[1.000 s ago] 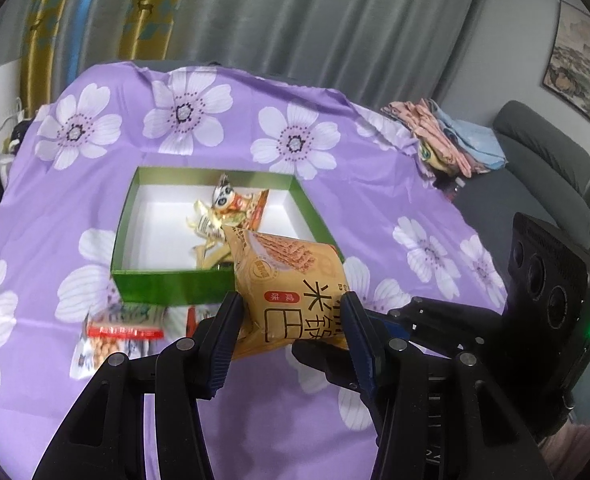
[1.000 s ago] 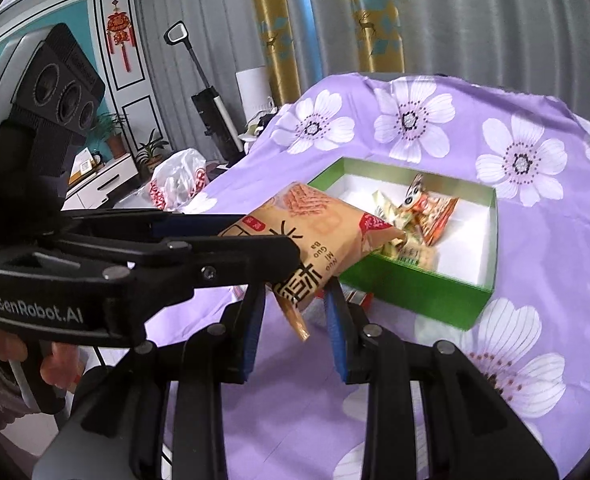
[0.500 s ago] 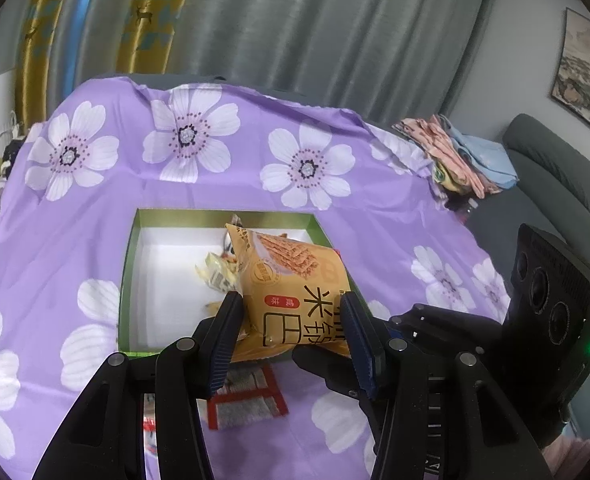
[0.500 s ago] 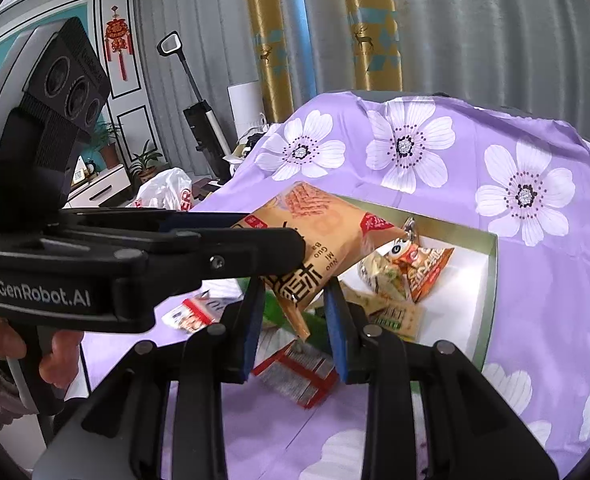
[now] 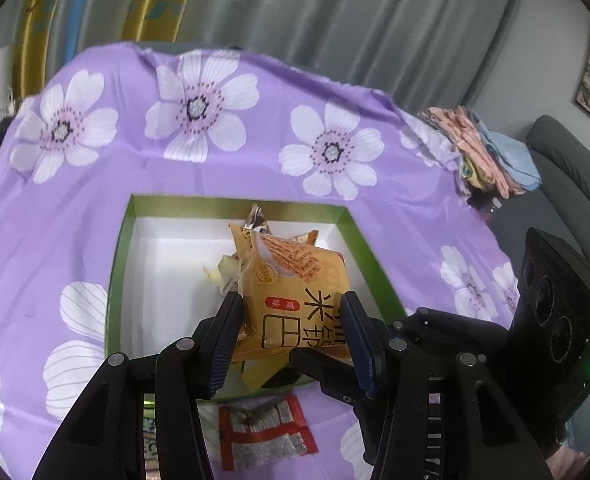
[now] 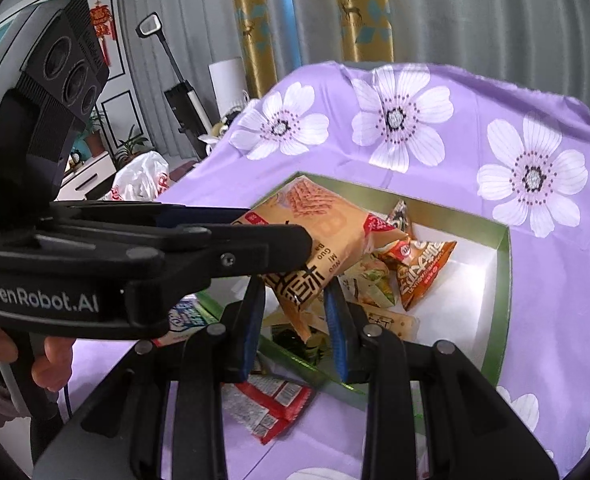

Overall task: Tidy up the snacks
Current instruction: 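Open the left tool to release the yellow bag in the box, then move the left tool back to the red-and-white packet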

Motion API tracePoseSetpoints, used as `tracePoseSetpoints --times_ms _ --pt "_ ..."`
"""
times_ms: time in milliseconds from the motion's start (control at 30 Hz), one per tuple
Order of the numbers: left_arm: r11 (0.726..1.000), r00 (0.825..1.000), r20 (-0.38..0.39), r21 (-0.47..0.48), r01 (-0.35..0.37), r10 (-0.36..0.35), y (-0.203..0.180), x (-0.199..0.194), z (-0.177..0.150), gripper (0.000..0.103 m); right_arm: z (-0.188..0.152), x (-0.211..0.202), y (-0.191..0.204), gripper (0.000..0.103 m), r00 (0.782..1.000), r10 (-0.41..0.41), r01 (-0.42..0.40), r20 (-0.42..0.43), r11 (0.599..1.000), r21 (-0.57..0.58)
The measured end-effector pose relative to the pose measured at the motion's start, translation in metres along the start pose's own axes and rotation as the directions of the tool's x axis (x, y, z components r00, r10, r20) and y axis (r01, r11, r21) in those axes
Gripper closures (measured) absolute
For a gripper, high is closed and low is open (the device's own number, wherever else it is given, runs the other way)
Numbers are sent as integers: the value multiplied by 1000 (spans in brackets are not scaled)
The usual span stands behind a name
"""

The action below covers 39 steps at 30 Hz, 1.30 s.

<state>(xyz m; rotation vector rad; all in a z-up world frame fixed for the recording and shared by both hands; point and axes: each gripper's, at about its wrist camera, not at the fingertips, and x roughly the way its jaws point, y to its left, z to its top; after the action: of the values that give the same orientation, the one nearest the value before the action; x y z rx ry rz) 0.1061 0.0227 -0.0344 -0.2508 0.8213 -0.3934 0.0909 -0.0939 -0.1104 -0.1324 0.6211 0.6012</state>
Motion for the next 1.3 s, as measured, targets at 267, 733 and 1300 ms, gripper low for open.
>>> tracePoseSetpoints --times_ms 267,733,1300 --pt "998 998 -61 -58 -7 4 16 30 3 52 -1 28 -8 68 998 -19 19 -63 1000 13" --pt "979 997 -61 -193 -61 50 45 16 0 23 -15 6 -21 47 998 -55 58 -38 995 86" --pt "975 997 -3 -210 -74 75 34 -53 -54 16 -67 -39 0 36 994 -84 90 -74 992 83"
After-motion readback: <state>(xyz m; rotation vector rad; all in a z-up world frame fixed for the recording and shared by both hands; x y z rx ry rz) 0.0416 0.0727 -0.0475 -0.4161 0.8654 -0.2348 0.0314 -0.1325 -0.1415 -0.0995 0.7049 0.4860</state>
